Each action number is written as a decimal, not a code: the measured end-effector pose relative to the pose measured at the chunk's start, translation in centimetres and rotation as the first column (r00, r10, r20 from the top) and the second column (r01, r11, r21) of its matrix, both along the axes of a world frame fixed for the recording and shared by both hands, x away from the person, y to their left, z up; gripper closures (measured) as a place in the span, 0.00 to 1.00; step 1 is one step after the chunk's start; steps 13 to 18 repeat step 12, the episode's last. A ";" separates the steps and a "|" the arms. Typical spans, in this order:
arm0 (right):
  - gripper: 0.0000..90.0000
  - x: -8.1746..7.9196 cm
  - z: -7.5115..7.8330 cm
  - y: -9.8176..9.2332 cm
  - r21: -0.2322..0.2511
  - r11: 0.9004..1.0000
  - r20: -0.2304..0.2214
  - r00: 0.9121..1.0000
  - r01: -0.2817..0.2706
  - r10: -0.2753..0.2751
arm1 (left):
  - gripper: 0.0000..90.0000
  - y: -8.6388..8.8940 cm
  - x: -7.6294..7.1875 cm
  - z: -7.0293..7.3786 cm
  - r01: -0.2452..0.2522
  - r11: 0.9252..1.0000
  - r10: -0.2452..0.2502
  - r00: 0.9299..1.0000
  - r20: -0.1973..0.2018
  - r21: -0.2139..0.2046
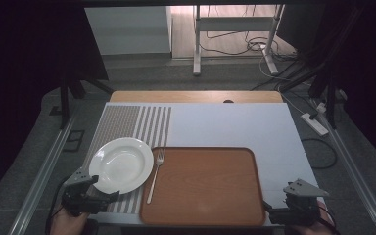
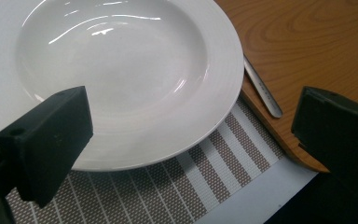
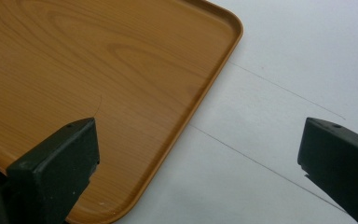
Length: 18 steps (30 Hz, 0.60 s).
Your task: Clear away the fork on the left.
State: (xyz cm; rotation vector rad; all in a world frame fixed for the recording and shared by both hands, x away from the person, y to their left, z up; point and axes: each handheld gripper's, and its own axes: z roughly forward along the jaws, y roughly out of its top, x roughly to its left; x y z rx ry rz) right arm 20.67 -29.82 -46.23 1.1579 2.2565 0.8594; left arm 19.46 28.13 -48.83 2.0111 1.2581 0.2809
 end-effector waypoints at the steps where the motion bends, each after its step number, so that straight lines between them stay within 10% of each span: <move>1: 0.00 0.0 0.0 0.0 0.000 1.000 0.000 1.000 0.000 0.000 | 0.00 0.0 -0.1 0.0 0.000 1.000 0.000 1.000 -0.001 0.005; 18: 0.00 0.0 0.0 0.1 -0.007 1.000 -0.002 1.000 -0.007 0.007 | 0.00 0.2 -0.2 -0.1 0.008 1.000 -0.008 1.000 -0.008 0.003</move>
